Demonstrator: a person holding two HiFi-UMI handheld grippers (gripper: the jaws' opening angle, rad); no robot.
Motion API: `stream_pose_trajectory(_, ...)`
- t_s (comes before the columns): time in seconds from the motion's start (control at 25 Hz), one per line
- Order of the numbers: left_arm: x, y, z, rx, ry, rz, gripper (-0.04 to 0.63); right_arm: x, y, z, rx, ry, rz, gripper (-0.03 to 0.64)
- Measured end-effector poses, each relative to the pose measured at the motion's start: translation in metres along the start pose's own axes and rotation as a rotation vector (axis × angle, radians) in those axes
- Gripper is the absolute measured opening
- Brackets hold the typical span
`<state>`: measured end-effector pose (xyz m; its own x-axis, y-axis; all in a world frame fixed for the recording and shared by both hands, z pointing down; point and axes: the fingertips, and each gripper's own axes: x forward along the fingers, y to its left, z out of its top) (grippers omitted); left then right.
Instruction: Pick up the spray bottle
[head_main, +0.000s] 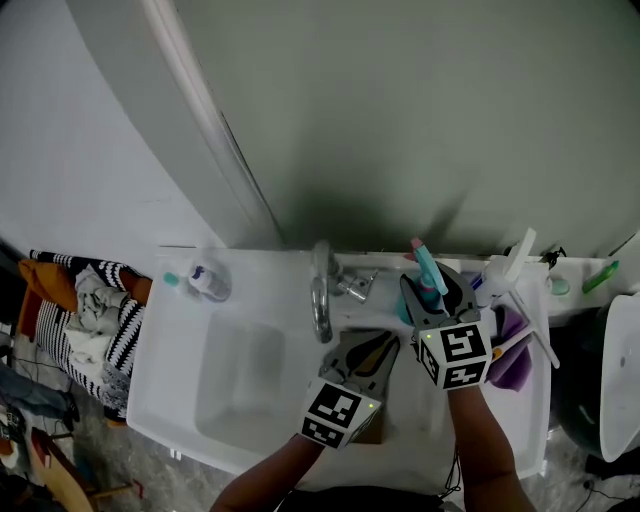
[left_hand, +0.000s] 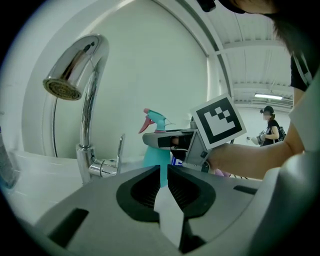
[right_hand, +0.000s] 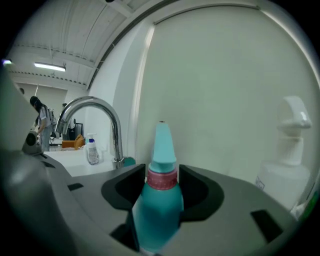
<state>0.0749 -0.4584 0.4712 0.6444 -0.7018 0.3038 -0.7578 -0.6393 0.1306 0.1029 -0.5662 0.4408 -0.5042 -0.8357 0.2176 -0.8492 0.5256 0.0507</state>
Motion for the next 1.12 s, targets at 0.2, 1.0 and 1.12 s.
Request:
stream_pose_trajectory(0.2,-0.008,-0.008,0.001,0.002,-0.014,-0.015,0.025,-0.015,0.002,0.004,0.005,0.002,-0.012,0.202)
stream_pose_trajectory(1.0,-0.086,-0.038,0.005,-0.012,-0.070,-0.034,0.025,-0.096,0.053,0.021,0.010,-0.021,-0.049,0.202)
stream_pose_trajectory(1.12,-0.104,-0.044,0.001,-0.014,-0.074,-0.030,0.025,-0.114,0.067,0.023,-0.001,-0.028,-0.053,0.202)
